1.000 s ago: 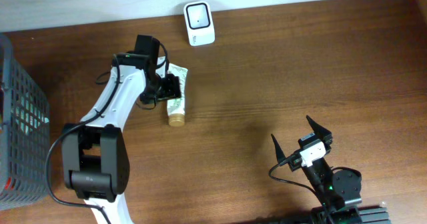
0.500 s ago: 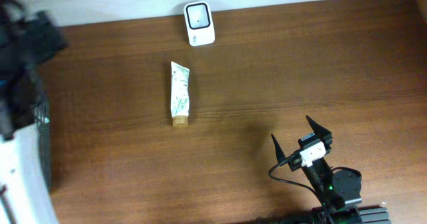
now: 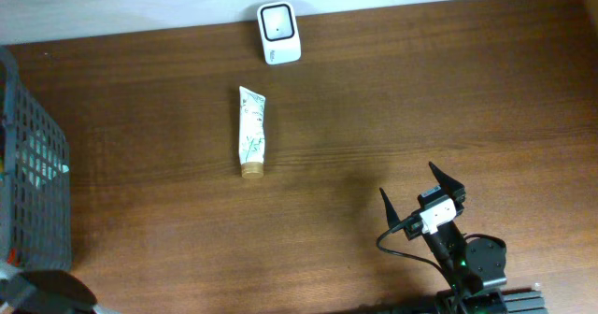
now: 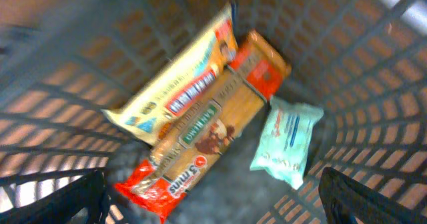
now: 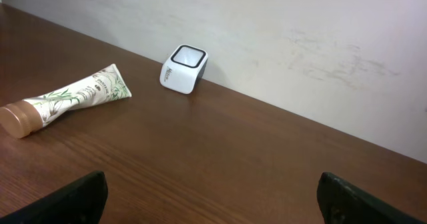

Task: Scan the item barcode
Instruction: 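Reach the left gripper into the basket and grasp the teal wipes pack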

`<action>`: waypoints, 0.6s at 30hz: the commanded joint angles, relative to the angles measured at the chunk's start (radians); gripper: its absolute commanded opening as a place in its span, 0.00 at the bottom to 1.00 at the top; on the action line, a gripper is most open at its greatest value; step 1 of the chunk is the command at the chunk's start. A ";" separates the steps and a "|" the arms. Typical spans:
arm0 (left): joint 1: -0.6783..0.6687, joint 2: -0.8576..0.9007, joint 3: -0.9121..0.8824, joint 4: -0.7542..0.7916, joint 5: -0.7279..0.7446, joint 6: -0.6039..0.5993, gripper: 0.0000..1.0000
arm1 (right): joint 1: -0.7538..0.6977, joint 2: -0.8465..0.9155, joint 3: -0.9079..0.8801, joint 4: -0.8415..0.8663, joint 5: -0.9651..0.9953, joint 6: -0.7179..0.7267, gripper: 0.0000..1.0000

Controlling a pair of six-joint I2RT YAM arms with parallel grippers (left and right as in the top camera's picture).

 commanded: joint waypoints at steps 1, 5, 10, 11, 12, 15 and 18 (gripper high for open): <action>0.016 0.093 -0.008 -0.021 0.196 0.062 0.95 | -0.003 -0.006 -0.008 -0.003 0.009 0.014 0.99; 0.015 0.200 -0.009 -0.049 0.249 0.062 0.85 | -0.003 -0.006 -0.008 -0.003 0.009 0.014 0.99; 0.015 0.301 -0.010 -0.038 0.355 0.179 0.86 | -0.003 -0.006 -0.008 -0.003 0.009 0.014 0.99; 0.015 0.324 -0.010 -0.037 0.388 0.220 0.87 | -0.003 -0.006 -0.008 -0.003 0.009 0.014 0.99; 0.014 0.345 -0.010 -0.035 0.403 0.247 0.87 | -0.003 -0.006 -0.008 -0.003 0.009 0.014 0.99; 0.012 0.396 -0.010 -0.019 0.413 0.303 0.91 | -0.003 -0.006 -0.008 -0.003 0.009 0.014 0.99; 0.012 0.445 -0.010 0.004 0.462 0.340 0.94 | -0.003 -0.006 -0.008 -0.003 0.009 0.014 0.99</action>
